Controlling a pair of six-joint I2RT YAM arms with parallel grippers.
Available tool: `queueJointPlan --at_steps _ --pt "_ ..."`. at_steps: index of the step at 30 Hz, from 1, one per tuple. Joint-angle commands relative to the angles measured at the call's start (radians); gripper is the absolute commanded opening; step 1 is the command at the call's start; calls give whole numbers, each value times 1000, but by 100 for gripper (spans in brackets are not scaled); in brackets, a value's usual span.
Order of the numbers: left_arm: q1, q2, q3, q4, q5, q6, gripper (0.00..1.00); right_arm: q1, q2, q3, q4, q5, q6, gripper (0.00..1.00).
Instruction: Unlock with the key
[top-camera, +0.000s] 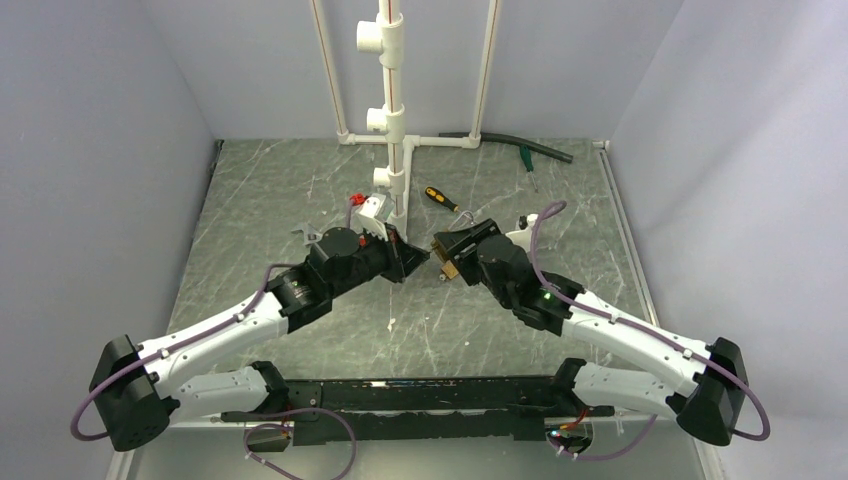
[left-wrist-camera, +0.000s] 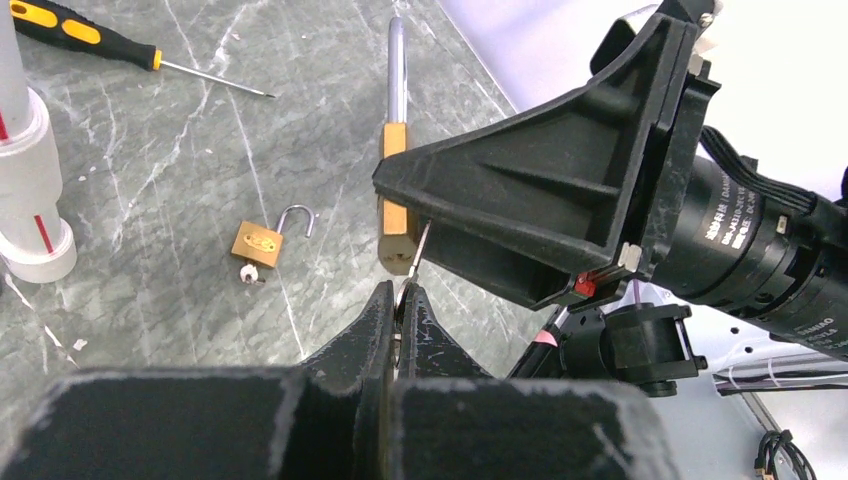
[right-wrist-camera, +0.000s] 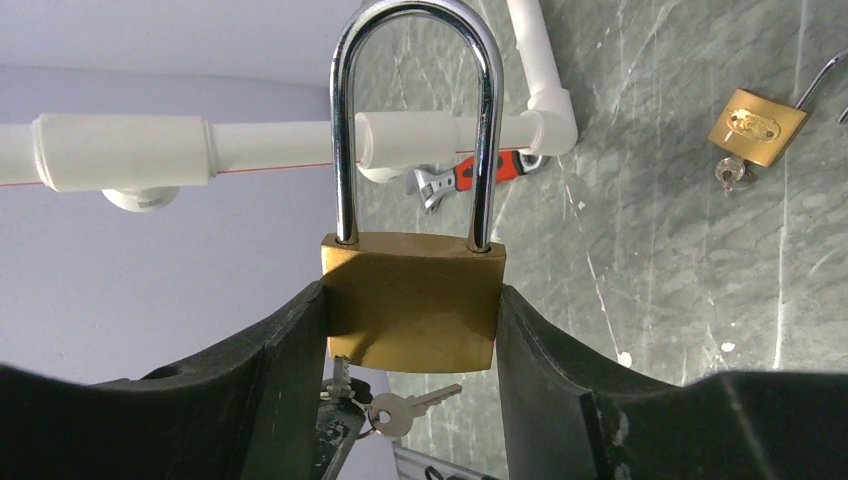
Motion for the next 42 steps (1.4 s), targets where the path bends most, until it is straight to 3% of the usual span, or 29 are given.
queueJointPlan --at_steps 1,12,42 --pt "-1 2 -9 61 -15 -4 0 7 -14 50 113 3 1 0" --pt "-3 -47 -47 49 -17 -23 0 6 -61 69 56 129 22 0" --pt "-3 5 -59 124 -14 -35 0 8 -16 66 119 62 7 0"
